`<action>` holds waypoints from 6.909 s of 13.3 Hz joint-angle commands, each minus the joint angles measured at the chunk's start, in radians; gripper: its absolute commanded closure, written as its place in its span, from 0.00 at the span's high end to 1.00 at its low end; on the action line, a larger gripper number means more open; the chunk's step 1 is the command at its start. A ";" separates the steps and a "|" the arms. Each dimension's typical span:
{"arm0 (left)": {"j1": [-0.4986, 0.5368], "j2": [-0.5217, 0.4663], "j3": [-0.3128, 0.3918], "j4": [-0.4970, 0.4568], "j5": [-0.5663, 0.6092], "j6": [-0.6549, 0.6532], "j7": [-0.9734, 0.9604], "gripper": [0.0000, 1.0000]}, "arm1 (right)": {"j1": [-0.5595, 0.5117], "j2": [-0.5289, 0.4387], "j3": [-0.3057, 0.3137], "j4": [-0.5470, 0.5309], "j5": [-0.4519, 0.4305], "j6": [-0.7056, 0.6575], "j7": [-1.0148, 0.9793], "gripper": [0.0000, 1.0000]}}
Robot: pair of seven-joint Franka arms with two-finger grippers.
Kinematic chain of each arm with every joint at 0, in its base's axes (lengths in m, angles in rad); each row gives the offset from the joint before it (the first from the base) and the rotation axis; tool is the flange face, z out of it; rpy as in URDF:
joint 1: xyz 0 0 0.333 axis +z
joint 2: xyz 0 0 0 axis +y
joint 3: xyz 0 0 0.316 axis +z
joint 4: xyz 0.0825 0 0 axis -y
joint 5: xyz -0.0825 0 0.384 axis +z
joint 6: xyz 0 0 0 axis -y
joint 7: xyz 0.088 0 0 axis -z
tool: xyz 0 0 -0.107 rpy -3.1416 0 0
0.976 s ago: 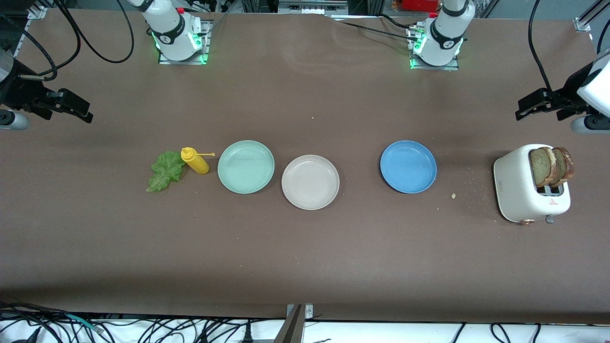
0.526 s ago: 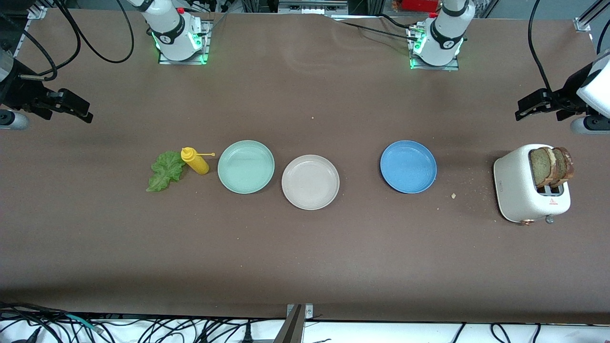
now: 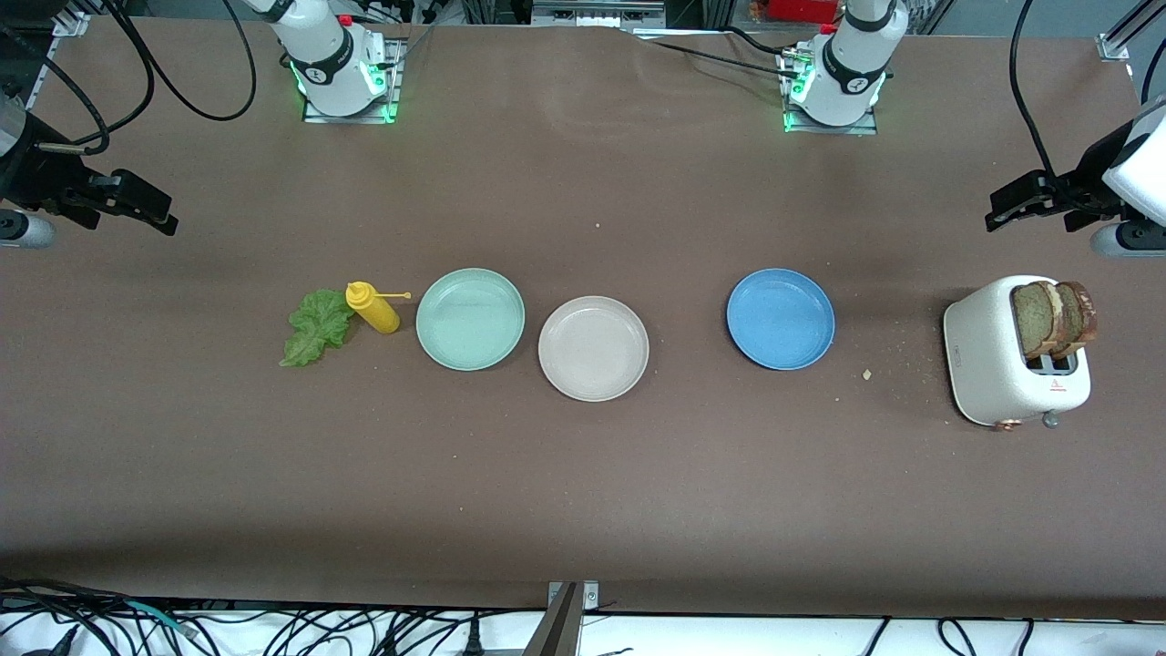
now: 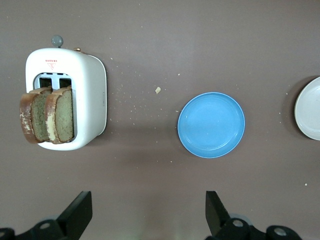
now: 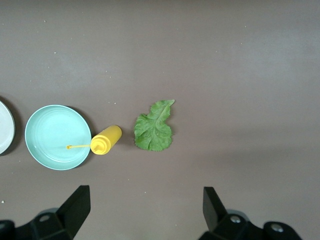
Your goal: Make sandwich in beige plate with both arms
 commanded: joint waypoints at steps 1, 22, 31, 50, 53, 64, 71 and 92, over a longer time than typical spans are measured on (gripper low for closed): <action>0.006 0.013 -0.005 0.028 0.020 -0.005 0.022 1.00 | 0.000 -0.003 -0.001 0.007 0.001 -0.007 -0.013 1.00; -0.005 0.021 -0.008 0.027 0.060 0.025 0.022 1.00 | 0.000 -0.003 -0.001 0.007 0.003 -0.010 -0.008 1.00; -0.006 0.021 -0.008 0.027 0.053 0.023 0.022 1.00 | 0.000 -0.003 -0.001 0.007 0.001 -0.010 -0.008 1.00; -0.005 0.021 -0.008 0.019 0.059 0.023 0.022 1.00 | 0.000 -0.003 -0.001 0.007 0.003 -0.010 -0.005 1.00; -0.005 0.021 -0.008 0.019 0.059 0.023 0.022 1.00 | 0.000 -0.003 -0.001 0.007 0.003 -0.010 -0.005 1.00; -0.005 0.021 -0.008 0.019 0.060 0.023 0.022 1.00 | 0.000 -0.006 -0.001 0.007 0.001 -0.015 -0.008 1.00; 0.001 0.027 -0.008 0.016 0.062 0.025 0.024 1.00 | 0.011 0.022 0.000 0.000 -0.020 -0.053 -0.016 1.00; 0.253 0.245 -0.005 -0.164 0.065 0.448 0.240 1.00 | 0.005 0.057 -0.115 -0.347 0.273 0.272 -1.033 1.00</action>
